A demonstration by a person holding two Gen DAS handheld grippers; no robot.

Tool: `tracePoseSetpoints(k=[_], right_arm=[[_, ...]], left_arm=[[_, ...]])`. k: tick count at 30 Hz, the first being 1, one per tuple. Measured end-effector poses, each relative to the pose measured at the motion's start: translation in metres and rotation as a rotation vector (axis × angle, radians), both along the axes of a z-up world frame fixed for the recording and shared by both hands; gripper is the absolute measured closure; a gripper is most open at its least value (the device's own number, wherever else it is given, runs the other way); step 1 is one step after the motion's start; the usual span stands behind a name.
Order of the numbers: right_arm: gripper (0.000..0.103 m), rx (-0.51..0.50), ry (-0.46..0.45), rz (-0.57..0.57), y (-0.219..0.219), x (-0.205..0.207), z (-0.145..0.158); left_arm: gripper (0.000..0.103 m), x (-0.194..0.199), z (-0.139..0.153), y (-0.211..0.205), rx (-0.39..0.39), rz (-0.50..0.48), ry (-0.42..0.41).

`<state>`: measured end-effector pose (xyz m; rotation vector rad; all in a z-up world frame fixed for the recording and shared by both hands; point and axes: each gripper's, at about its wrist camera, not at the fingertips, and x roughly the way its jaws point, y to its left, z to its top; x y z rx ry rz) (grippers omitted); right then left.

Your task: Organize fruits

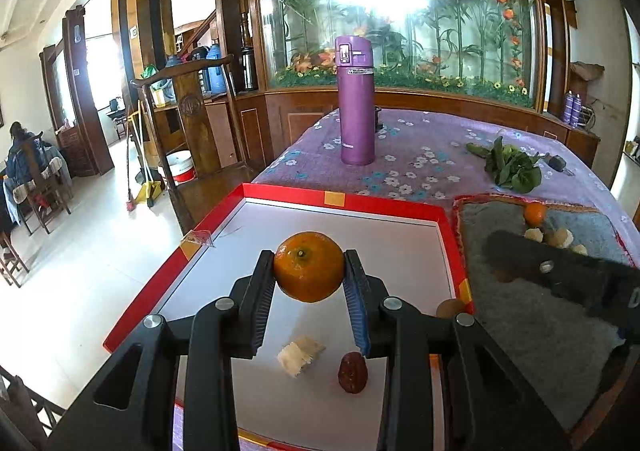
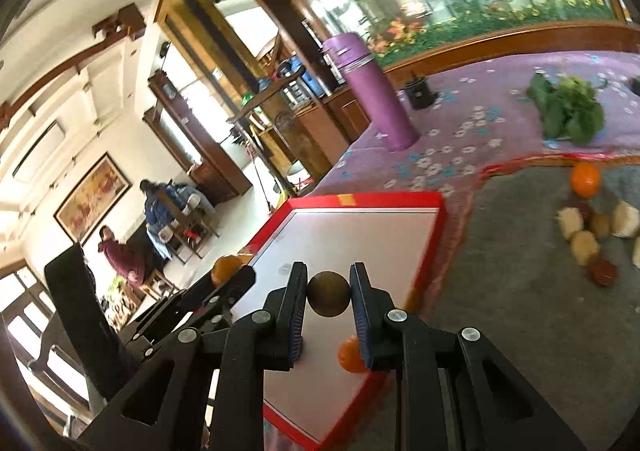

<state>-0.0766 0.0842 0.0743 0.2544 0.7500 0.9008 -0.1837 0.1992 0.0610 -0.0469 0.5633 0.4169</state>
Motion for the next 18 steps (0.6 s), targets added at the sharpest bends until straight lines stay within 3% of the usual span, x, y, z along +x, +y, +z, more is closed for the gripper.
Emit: tracePoseSetpoints(k=[18], right_arm=[[0.081, -0.002, 0.068, 0.05, 0.025, 0.02, -0.036]], left_arm=[[0.071, 0.016, -0.013, 0.016, 0.005, 0.045, 0.05]])
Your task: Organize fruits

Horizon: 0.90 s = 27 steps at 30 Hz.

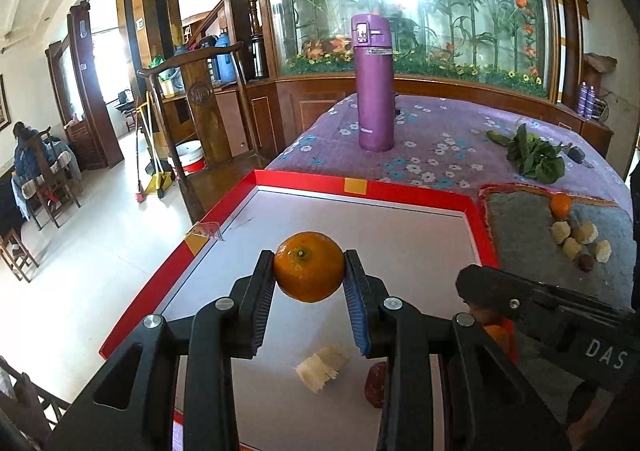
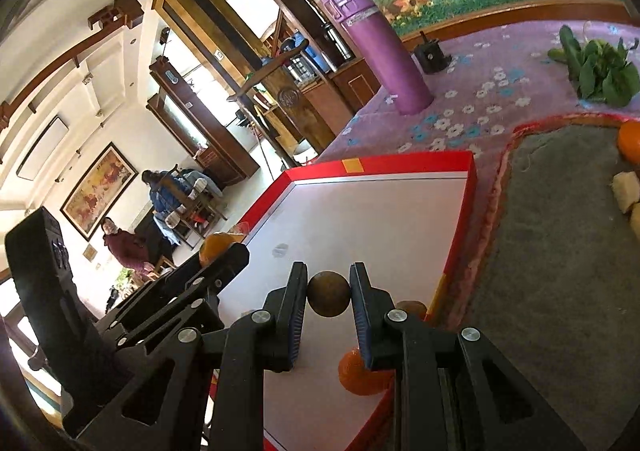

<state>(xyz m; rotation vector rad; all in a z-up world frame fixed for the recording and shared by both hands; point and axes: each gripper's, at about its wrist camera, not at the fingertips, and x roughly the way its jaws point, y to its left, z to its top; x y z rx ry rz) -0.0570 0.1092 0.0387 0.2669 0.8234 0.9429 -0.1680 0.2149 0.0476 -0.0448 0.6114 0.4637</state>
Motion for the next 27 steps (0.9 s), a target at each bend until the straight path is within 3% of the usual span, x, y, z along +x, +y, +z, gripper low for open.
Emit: tracePoseSetpoints(k=[11, 16, 22, 25, 27], right_arm=[[0.081, -0.028, 0.085, 0.03, 0.007, 0.012, -0.011], [0.081, 0.013, 0.179, 0.057, 0.003, 0.021, -0.019], [0.072, 0.017, 0.182, 0.067, 0.002, 0.019, -0.015], [0.065, 0.051, 0.199, 0.045, -0.005, 0.022, -0.016], [0.064, 0.059, 0.204, 0.036, -0.007, 0.024, -0.016]], left_arm=[[0.071, -0.005, 0.0, 0.014, -0.002, 0.052, 0.006], [0.071, -0.004, -0.007, 0.016, 0.004, 0.05, 0.034], [0.07, -0.004, -0.011, 0.016, -0.017, 0.04, 0.05], [0.063, -0.007, -0.008, 0.014, -0.014, 0.048, 0.036], [0.05, -0.009, -0.005, 0.013, -0.013, 0.055, 0.023]])
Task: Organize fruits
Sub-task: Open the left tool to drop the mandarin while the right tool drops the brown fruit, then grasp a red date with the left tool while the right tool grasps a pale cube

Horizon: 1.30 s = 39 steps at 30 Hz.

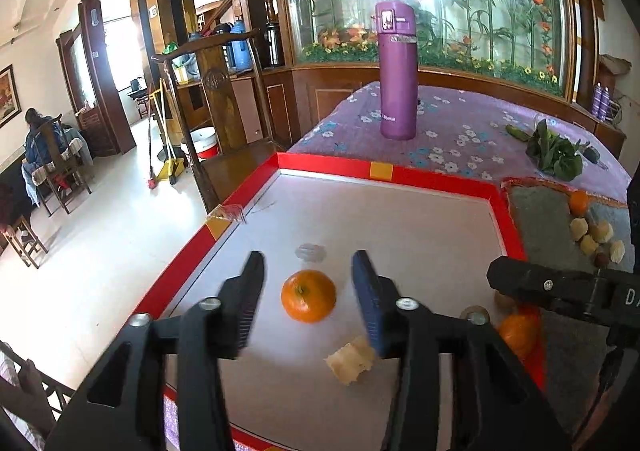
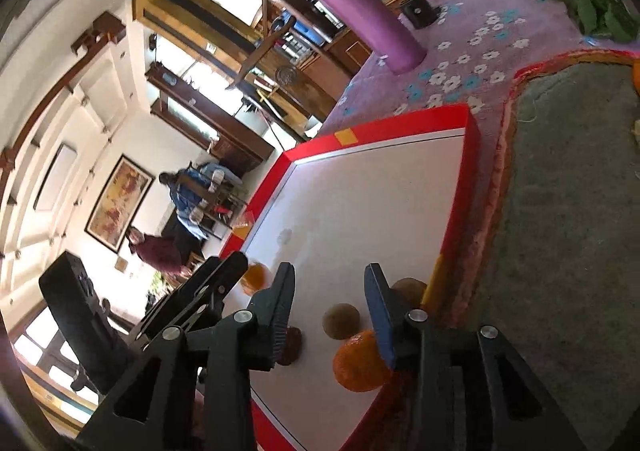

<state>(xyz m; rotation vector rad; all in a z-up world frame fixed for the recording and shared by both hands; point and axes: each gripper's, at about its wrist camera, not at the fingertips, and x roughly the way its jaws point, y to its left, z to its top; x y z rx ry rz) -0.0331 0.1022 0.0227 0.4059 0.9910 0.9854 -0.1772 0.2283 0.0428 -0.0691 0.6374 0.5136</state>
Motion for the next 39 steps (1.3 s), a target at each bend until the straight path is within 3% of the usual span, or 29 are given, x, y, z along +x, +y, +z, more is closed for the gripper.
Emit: tracePoseSetpoints(k=[5, 13, 19, 24, 28, 34, 39], right_arm=[[0.062, -0.005, -0.03, -0.011, -0.001, -0.003, 0.003], [0.059, 0.047, -0.051, -0.053, -0.015, -0.002, 0.007], [0.058, 0.064, -0.064, -0.115, -0.076, 0.007, 0.022], [0.047, -0.016, -0.143, -0.307, -0.165, 0.027, 0.041], [0.047, -0.133, -0.119, -0.438, -0.219, 0.052, 0.04], [0.049, -0.214, -0.072, -0.413, -0.224, 0.075, 0.02], [0.058, -0.284, -0.046, -0.37, -0.211, 0.085, 0.001]], left_arm=[[0.041, -0.004, 0.006, -0.007, 0.011, -0.016, -0.021], [0.041, -0.006, 0.016, -0.034, 0.05, -0.083, -0.02], [0.03, -0.005, 0.021, -0.061, 0.096, -0.148, -0.012], [0.03, 0.001, 0.022, -0.085, 0.104, -0.208, 0.0], [0.03, 0.011, 0.022, -0.112, 0.1, -0.29, 0.017], [0.03, 0.035, 0.02, -0.155, 0.05, -0.427, 0.067], [0.03, 0.048, 0.01, -0.177, 0.041, -0.463, 0.106]])
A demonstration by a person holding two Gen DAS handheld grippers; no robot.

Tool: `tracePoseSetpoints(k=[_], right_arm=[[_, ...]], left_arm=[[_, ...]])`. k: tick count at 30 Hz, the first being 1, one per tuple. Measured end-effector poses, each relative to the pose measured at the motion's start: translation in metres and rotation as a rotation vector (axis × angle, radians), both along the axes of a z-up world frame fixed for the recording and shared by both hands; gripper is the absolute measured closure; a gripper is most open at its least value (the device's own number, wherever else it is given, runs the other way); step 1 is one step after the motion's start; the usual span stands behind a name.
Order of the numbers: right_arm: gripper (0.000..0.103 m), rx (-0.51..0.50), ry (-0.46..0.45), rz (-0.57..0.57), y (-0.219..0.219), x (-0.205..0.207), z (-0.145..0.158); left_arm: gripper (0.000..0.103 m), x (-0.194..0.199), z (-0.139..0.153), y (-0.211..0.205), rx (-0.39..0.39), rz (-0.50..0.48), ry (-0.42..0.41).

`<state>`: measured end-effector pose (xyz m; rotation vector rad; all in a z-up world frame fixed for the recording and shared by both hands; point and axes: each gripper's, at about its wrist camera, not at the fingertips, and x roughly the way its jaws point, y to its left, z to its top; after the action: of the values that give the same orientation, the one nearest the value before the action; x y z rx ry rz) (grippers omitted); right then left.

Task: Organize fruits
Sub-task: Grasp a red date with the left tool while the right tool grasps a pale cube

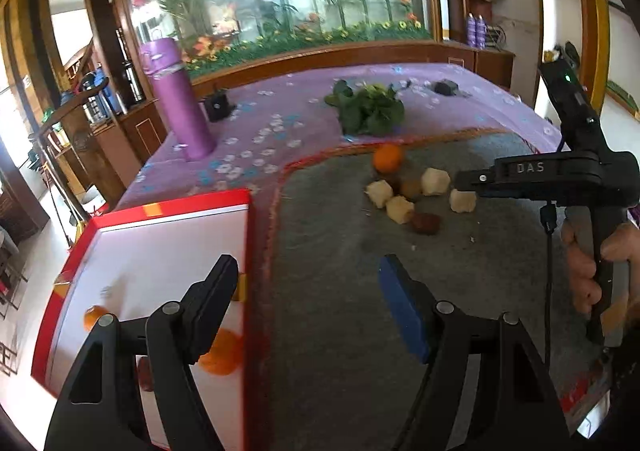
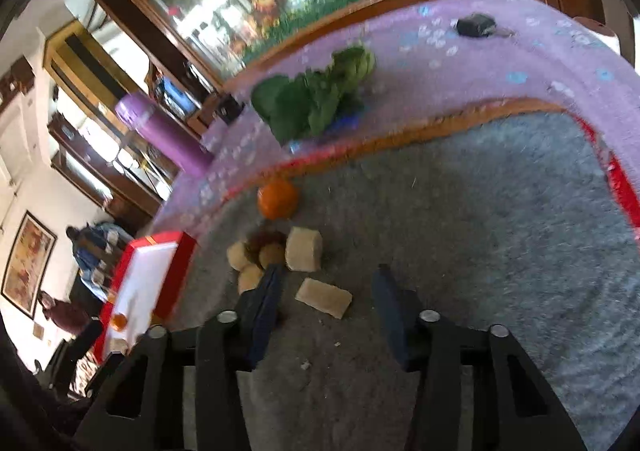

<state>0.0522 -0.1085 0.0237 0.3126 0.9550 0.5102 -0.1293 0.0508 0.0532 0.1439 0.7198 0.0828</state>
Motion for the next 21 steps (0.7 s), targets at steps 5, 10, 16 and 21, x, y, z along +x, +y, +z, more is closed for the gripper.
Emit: tracePoseSetpoints(k=[5, 10, 16, 21], right_arm=[[0.059, -0.063, -0.023, 0.014, 0.008, -0.006, -0.004], [0.06, -0.137, -0.074, 0.042, 0.024, -0.008, -0.004], [0.072, -0.212, -0.138, 0.092, 0.035, -0.017, -0.002], [0.072, -0.153, -0.096, 0.036, 0.016, -0.012, -0.001]], left_arm=[[0.03, 0.011, -0.01, -0.016, -0.012, -0.028, 0.036], [0.03, 0.018, -0.011, -0.031, -0.032, -0.096, 0.055], [0.031, 0.034, -0.013, -0.04, -0.091, -0.148, 0.101], [0.031, 0.047, -0.015, -0.043, -0.127, -0.162, 0.125]])
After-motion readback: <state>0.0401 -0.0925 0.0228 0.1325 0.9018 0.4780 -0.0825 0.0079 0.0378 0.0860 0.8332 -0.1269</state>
